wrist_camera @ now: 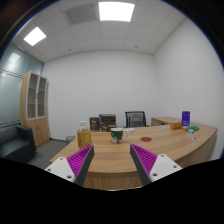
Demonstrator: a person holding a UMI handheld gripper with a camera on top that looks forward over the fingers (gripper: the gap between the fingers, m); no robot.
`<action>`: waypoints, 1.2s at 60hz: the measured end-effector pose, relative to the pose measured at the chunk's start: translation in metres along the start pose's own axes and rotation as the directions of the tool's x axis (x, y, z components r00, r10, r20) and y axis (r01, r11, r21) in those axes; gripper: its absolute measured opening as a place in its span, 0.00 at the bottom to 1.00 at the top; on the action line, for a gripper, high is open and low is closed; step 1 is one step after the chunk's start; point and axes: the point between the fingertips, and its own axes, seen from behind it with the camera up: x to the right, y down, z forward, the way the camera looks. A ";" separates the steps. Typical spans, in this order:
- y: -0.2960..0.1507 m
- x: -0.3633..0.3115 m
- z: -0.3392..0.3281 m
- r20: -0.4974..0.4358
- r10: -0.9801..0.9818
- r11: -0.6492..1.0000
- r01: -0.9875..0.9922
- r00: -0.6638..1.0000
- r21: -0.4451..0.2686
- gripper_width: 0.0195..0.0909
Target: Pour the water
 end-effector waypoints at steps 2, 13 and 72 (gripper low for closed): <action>0.000 0.000 0.000 0.001 0.003 1.000 -0.003 1.000 0.001 0.85; 0.003 -0.020 0.011 0.035 0.010 1.000 -0.010 0.999 -0.017 0.86; 0.044 -0.128 0.278 0.008 -0.028 0.996 0.029 1.000 -0.081 0.49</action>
